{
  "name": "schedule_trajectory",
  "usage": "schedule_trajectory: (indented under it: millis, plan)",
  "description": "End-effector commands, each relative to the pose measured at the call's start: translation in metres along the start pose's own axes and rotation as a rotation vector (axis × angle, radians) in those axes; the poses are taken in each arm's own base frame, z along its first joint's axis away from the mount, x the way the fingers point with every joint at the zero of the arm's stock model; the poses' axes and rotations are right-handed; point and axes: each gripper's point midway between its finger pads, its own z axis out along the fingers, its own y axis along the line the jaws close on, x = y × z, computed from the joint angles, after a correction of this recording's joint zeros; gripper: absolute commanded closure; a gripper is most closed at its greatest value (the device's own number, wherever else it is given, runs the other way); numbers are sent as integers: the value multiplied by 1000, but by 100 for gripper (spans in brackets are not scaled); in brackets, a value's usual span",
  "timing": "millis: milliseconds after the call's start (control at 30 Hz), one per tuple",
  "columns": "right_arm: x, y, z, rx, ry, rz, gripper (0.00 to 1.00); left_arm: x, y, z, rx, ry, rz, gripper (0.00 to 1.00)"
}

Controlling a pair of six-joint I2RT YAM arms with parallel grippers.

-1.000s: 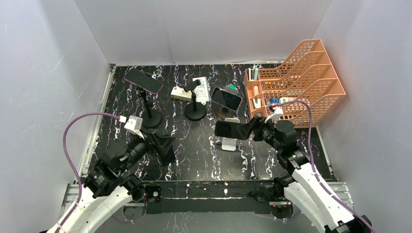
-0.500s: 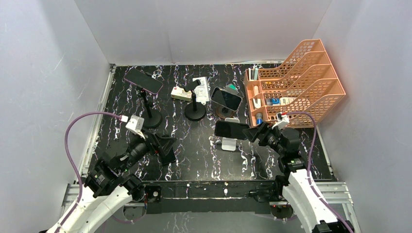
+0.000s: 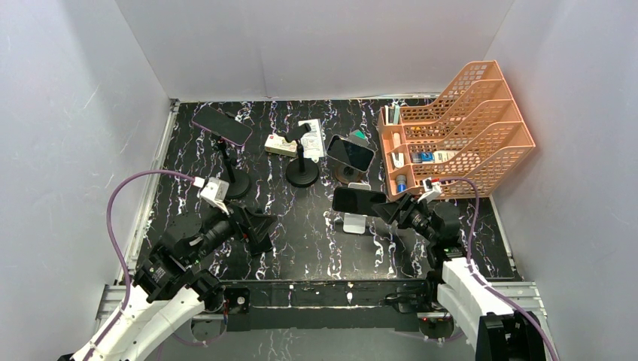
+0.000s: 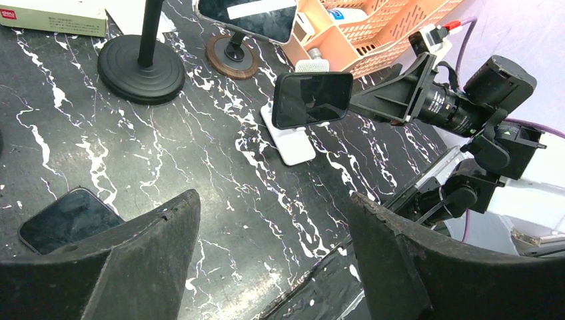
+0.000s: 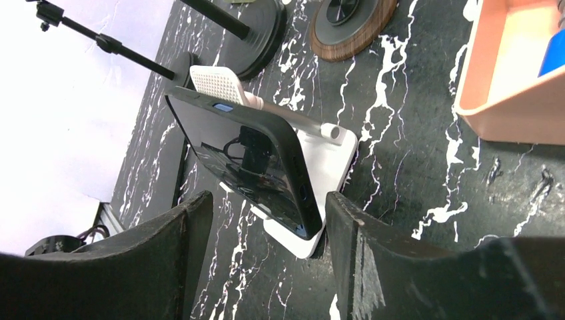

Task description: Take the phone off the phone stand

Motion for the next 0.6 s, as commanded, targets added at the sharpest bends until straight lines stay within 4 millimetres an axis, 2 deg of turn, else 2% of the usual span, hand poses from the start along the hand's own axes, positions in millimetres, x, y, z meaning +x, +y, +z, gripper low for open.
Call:
schedule_trajectory:
  millis: [0,167,467,567]
  plan:
    - [-17,13,3,-78,-65,-52,32,0,0,2,8,-4,12,22]
    - [-13,7,7,-82,-50,-38,44,1,0,3,6,0,11,22]
    - [-8,7,10,-110,-33,-27,45,2,0,4,6,7,11,22]
    - [-6,6,11,-113,-25,-20,49,3,1,5,4,11,9,22]
